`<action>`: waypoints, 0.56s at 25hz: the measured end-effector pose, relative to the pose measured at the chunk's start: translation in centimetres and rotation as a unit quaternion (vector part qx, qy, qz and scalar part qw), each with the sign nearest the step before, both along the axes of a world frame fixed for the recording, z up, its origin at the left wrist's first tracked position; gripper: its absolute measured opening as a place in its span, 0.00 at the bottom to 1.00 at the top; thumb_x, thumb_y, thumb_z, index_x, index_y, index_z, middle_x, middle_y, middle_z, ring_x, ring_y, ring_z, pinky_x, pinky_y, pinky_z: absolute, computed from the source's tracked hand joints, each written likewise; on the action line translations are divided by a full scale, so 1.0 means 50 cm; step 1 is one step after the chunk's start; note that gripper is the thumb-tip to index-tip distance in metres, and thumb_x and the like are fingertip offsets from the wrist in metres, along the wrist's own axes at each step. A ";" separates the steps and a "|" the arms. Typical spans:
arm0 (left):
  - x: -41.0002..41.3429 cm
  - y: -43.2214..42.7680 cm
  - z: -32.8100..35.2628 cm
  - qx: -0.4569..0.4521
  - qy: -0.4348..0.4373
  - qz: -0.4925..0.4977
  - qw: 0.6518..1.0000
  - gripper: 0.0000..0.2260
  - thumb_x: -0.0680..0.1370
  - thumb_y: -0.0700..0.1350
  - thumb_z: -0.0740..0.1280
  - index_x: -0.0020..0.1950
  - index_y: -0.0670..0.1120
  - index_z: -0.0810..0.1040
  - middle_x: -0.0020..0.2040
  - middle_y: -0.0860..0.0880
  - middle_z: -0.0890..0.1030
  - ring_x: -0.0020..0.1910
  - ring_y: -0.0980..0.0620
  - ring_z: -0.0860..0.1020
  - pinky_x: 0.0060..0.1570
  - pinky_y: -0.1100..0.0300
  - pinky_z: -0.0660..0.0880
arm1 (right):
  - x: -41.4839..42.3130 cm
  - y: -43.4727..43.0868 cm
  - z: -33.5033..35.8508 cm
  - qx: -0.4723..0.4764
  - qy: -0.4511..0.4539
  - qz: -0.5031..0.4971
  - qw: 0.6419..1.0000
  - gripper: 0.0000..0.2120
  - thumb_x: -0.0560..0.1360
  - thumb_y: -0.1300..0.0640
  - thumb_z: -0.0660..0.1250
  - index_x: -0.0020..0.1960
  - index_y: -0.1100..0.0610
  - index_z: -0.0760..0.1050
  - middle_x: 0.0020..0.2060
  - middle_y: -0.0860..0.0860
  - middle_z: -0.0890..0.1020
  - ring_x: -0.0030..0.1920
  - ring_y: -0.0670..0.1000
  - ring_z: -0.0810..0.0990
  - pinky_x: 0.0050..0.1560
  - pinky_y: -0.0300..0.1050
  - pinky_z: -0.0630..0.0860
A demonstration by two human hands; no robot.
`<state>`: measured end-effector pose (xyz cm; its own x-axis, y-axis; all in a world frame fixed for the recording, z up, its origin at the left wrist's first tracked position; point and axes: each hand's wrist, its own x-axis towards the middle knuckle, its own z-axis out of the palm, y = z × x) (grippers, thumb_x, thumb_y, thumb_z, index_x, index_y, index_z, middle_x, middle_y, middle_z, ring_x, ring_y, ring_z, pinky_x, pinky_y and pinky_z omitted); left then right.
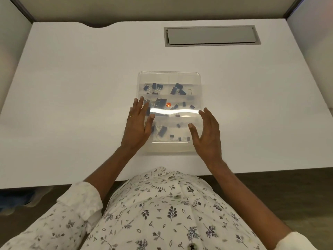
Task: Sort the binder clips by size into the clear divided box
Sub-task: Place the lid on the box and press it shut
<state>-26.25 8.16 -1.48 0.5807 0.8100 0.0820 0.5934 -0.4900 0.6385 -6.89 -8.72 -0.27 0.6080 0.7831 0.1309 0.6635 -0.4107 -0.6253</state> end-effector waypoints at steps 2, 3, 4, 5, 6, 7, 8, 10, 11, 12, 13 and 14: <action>0.031 0.024 0.011 0.008 0.024 -0.011 1.000 0.28 0.86 0.57 0.52 0.83 0.47 0.56 0.84 0.49 0.52 0.84 0.50 0.47 0.82 0.49 0.46 | 0.004 0.042 -0.005 -0.039 -0.056 0.027 0.997 0.31 0.84 0.40 0.59 0.81 0.53 0.58 0.82 0.52 0.58 0.82 0.53 0.54 0.81 0.56 0.52; 0.047 0.038 0.014 0.016 0.042 -0.017 0.999 0.28 0.85 0.58 0.51 0.83 0.47 0.54 0.84 0.49 0.50 0.84 0.49 0.45 0.82 0.50 0.44 | 0.009 0.064 -0.009 -0.058 -0.083 0.038 0.994 0.32 0.84 0.39 0.56 0.82 0.54 0.56 0.83 0.53 0.55 0.83 0.53 0.51 0.82 0.58 0.49; 0.062 0.050 0.015 0.026 0.062 -0.022 0.997 0.29 0.86 0.58 0.51 0.84 0.47 0.53 0.85 0.48 0.49 0.84 0.49 0.44 0.82 0.50 0.43 | 0.014 0.085 -0.013 -0.077 -0.112 0.046 0.990 0.34 0.84 0.37 0.53 0.82 0.55 0.54 0.83 0.54 0.54 0.83 0.54 0.49 0.82 0.60 0.47; 0.076 0.062 0.014 0.039 0.083 -0.027 0.995 0.29 0.86 0.58 0.51 0.84 0.47 0.53 0.85 0.48 0.48 0.84 0.48 0.44 0.81 0.51 0.41 | 0.020 0.106 -0.017 -0.094 -0.138 0.054 0.984 0.35 0.83 0.35 0.50 0.83 0.56 0.53 0.83 0.55 0.53 0.83 0.55 0.48 0.81 0.62 0.47; 0.089 0.071 0.012 0.053 0.101 -0.032 0.993 0.29 0.86 0.58 0.52 0.84 0.46 0.53 0.84 0.47 0.48 0.83 0.47 0.44 0.80 0.52 0.40 | 0.028 0.127 -0.020 -0.111 -0.159 0.062 0.979 0.37 0.83 0.34 0.47 0.83 0.56 0.52 0.83 0.55 0.52 0.83 0.56 0.48 0.81 0.64 0.48; 0.100 0.081 0.010 0.067 0.116 -0.038 0.990 0.28 0.86 0.57 0.52 0.84 0.46 0.53 0.84 0.47 0.48 0.83 0.47 0.45 0.79 0.53 0.39 | 0.037 0.148 -0.021 -0.126 -0.173 0.069 0.974 0.38 0.82 0.32 0.44 0.83 0.57 0.51 0.83 0.56 0.52 0.83 0.57 0.48 0.80 0.66 0.48; 0.112 0.092 0.009 0.078 0.129 -0.046 0.987 0.28 0.86 0.57 0.52 0.84 0.46 0.53 0.84 0.46 0.49 0.83 0.46 0.45 0.79 0.54 0.38 | 0.049 0.169 -0.024 -0.139 -0.182 0.075 0.970 0.40 0.81 0.31 0.41 0.83 0.56 0.51 0.83 0.56 0.51 0.83 0.58 0.47 0.80 0.67 0.48; 0.135 0.116 0.007 0.092 0.160 -0.056 0.981 0.30 0.85 0.59 0.50 0.84 0.46 0.52 0.84 0.46 0.48 0.83 0.44 0.45 0.79 0.52 0.37 | 0.073 0.208 -0.029 -0.157 -0.198 0.083 0.964 0.42 0.79 0.29 0.38 0.83 0.55 0.49 0.83 0.56 0.50 0.83 0.58 0.46 0.79 0.67 0.47; 0.146 0.130 0.007 0.097 0.175 -0.056 0.978 0.31 0.84 0.61 0.48 0.84 0.47 0.51 0.84 0.46 0.47 0.83 0.44 0.44 0.79 0.49 0.37 | 0.085 0.228 -0.031 -0.163 -0.205 0.084 0.961 0.43 0.79 0.28 0.37 0.84 0.54 0.48 0.83 0.56 0.49 0.83 0.59 0.46 0.79 0.67 0.46; 0.159 0.145 0.009 0.100 0.187 -0.053 0.976 0.32 0.83 0.62 0.46 0.84 0.47 0.50 0.84 0.45 0.47 0.83 0.43 0.44 0.80 0.47 0.38 | 0.096 0.248 -0.033 -0.166 -0.211 0.083 0.960 0.43 0.78 0.27 0.37 0.84 0.54 0.48 0.83 0.56 0.49 0.83 0.59 0.46 0.79 0.67 0.46; 0.172 0.161 0.011 0.101 0.195 -0.051 0.974 0.33 0.83 0.63 0.44 0.84 0.47 0.50 0.84 0.45 0.46 0.83 0.43 0.44 0.81 0.45 0.40 | 0.107 0.269 -0.034 -0.168 -0.214 0.079 0.959 0.44 0.78 0.27 0.38 0.84 0.54 0.48 0.83 0.56 0.49 0.83 0.60 0.46 0.79 0.67 0.46; 0.183 0.174 0.012 0.104 0.202 -0.049 0.973 0.34 0.82 0.64 0.43 0.84 0.48 0.50 0.84 0.45 0.46 0.83 0.42 0.44 0.81 0.44 0.41 | 0.116 0.285 -0.034 -0.170 -0.214 0.075 0.959 0.44 0.78 0.27 0.38 0.84 0.54 0.48 0.83 0.56 0.49 0.83 0.60 0.46 0.79 0.67 0.46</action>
<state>-17.08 16.87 -0.88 0.6728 0.7397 -0.0139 0.7197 -0.6501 0.2436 -1.11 5.55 -1.98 0.4326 0.8992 0.0656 0.8973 -0.4222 -0.1291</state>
